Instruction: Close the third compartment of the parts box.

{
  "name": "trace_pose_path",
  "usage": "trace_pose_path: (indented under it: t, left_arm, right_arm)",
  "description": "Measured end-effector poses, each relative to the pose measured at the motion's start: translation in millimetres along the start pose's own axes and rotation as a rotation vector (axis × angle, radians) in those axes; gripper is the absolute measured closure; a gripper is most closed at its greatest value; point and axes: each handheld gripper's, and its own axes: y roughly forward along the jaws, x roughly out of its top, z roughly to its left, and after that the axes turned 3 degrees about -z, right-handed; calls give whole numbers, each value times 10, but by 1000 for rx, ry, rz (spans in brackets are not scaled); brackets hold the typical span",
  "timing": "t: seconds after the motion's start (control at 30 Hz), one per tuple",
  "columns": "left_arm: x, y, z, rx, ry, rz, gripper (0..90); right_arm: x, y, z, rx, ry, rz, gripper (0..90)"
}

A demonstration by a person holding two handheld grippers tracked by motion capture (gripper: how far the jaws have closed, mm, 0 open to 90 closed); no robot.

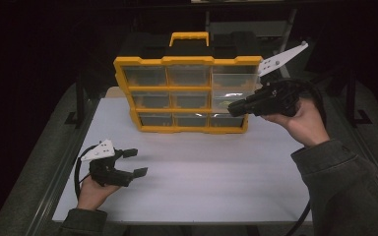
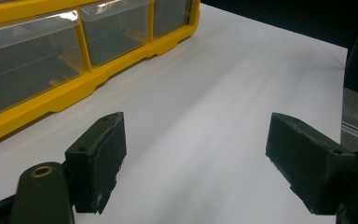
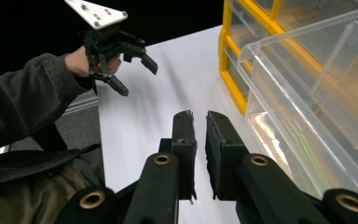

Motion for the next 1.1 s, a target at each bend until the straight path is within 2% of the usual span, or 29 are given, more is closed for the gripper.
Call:
trace_pose_path:
  t: [0.33, 0.73, 1.1]
  left_arm:
    - [-2, -2, -3, 0, 0, -7, 202]
    - [1, -12, -7, 1, 1, -16, 203]
    - [1, -15, -7, 1, 3, -15, 203]
  right_arm:
    - [2, 34, -78, -49, 29, 11, 873]
    - [2, 33, -134, -101, 32, 20, 886]
    - [17, 60, -154, -111, 21, 32, 888]
